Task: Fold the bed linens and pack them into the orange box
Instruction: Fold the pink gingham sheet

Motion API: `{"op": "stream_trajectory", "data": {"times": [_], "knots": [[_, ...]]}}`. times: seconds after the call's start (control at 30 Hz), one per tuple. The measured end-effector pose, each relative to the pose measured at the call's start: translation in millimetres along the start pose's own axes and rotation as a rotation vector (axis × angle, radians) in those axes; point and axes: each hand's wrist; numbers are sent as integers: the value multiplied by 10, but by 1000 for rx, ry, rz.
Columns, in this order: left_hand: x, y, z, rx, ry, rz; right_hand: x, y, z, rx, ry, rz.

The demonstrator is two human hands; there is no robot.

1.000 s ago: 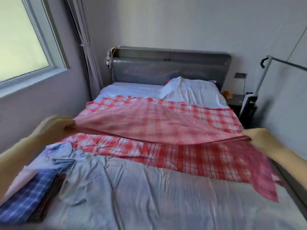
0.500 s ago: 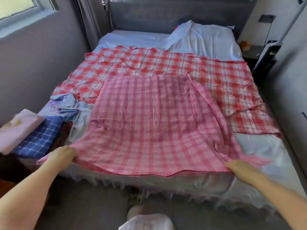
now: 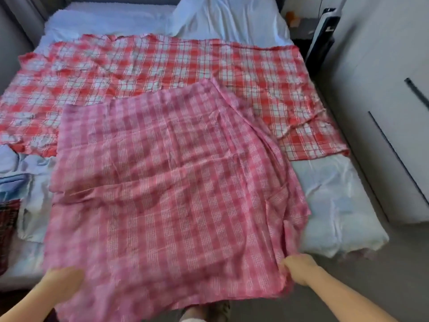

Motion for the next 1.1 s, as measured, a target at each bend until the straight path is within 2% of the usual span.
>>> {"op": "stream_trajectory", "data": {"times": [0.03, 0.1, 0.2, 0.37, 0.5, 0.63, 0.7, 0.8, 0.93, 1.03, 1.1], "knots": [[45, -132, -104, 26, 158, -10, 22, 16, -27, -33, -48, 99], [341, -524, -395, 92, 185, 49, 173, -90, 68, 24, -227, 281], [842, -1115, -720, 95, 151, 188, 339, -217, 187, 142, -459, 558], [2151, -1907, -1159, 230, 144, 393, 656, -504, 420, 272, -848, 912], [3253, -2371, -1431, 347, 171, 533, 958, -981, 531, 336, -1013, 1152], [4126, -2819, -1716, 534, 425, 616, 1269, -1547, 608, 414, -1053, 1344], [4583, -3081, -1875, 603, 475, 665, 1395, -1815, 684, 417, -990, 1353], [5174, -3454, -2136, 710, 382, 743, 1483, -2046, 676, 400, -866, 1211], [5807, -3932, -2282, 622, 6, 911, 1586, -1975, 786, 447, -798, 1006], [6000, -4085, -2373, 643, -187, 1050, 1600, -1790, 920, 444, -836, 1001], [6137, -4107, -2443, 556, -356, 1031, 1609, -1682, 997, 359, -915, 997]]}}
Point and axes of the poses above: each hand's wrist, its own y-axis away from the middle knuckle, its own z-axis out of the palm, x = y × z, and after that the axes turned 15 degrees about x, right-handed
